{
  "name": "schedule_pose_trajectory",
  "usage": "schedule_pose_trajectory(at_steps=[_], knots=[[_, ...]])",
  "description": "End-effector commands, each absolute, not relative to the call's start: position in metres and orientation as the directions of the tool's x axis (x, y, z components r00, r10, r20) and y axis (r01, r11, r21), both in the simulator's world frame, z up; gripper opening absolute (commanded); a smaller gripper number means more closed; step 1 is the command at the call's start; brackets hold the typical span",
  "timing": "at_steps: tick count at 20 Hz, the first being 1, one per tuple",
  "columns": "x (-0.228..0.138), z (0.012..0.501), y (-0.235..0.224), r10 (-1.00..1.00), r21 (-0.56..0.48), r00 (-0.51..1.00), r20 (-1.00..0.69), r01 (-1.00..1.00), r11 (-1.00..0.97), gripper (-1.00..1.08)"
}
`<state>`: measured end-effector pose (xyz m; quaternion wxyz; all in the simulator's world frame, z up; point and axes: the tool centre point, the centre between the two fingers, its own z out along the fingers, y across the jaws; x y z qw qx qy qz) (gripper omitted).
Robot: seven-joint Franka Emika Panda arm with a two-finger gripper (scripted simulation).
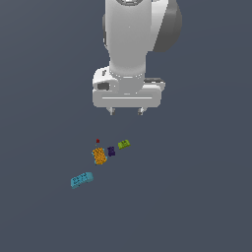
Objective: Pick up a designated object from a clutter of objects.
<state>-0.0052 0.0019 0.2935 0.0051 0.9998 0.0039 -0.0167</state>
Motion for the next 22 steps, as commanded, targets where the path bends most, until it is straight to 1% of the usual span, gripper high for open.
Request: schedule_pose_trajectory(at_steps=[1, 10, 16, 22], knots=[[-0.005, 0.294, 0.002, 0.008, 0.010, 0.999, -0.033, 0.008, -1.000, 1.00], [-0.010, 0.292, 0.026, 0.054, 0.030, 0.998, -0.034, 0.055, -0.998, 1.00], [-0.009, 0.290, 0.025, 0.044, 0.029, 0.998, -0.033, 0.045, -0.999, 1.00], [-0.008, 0.278, 0.025, -0.012, 0.026, 0.999, -0.031, -0.011, -1.000, 1.00]])
